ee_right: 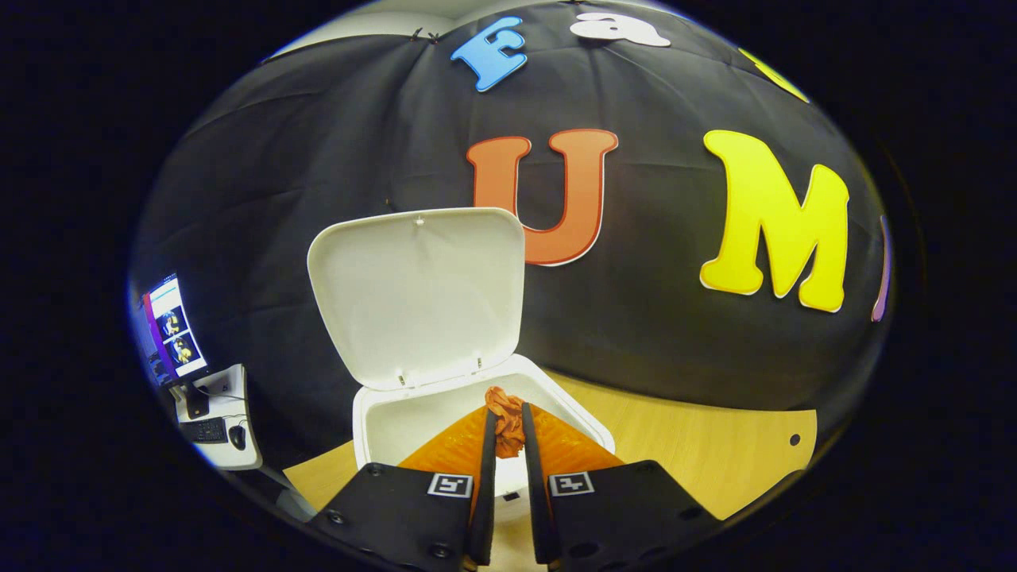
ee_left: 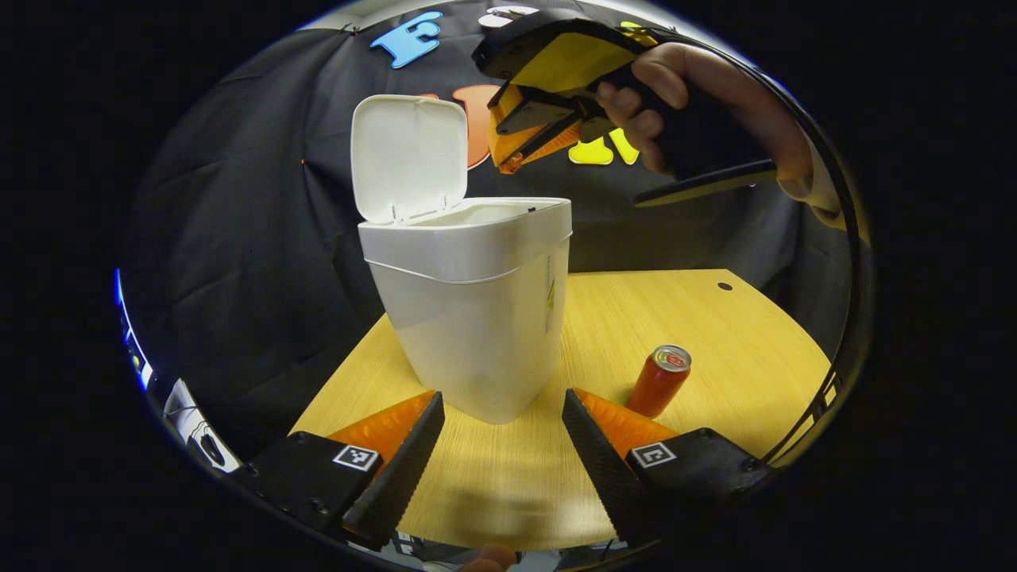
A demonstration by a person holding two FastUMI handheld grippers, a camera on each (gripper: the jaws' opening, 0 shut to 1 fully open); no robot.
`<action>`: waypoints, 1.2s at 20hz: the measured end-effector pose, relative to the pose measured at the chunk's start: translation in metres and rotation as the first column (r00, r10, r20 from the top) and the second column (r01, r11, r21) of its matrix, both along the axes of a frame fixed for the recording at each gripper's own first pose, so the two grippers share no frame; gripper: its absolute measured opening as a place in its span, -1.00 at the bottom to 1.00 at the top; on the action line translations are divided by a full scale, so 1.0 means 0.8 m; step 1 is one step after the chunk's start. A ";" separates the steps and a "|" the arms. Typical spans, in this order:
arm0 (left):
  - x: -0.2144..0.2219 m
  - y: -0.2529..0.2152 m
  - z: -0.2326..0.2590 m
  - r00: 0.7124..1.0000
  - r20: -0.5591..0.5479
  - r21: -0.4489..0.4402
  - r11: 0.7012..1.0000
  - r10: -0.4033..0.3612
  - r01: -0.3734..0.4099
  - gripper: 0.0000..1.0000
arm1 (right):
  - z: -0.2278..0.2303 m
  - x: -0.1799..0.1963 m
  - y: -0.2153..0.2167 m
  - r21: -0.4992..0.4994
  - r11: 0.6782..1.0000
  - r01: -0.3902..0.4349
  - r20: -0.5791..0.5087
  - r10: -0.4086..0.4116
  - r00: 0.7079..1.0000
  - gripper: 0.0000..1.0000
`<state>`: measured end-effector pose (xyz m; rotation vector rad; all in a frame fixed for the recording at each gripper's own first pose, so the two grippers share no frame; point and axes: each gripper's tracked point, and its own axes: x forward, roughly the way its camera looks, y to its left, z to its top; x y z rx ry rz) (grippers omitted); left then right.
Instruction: Press the lid of the desktop garbage bin to open it, pick up the crumpled paper on the desktop and throw it into the bin, then pick up the pop can on the desktop and drop it into the bin, and finally close the garbage bin lid.
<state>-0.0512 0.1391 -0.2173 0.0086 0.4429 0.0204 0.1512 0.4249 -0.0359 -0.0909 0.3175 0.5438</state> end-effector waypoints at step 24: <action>0.042 -0.177 -0.044 0.962 -0.010 -0.015 0.962 -0.274 0.274 0.98 | 0.097 -0.038 -0.262 0.068 0.975 0.212 0.198 -0.221 0.955 0.93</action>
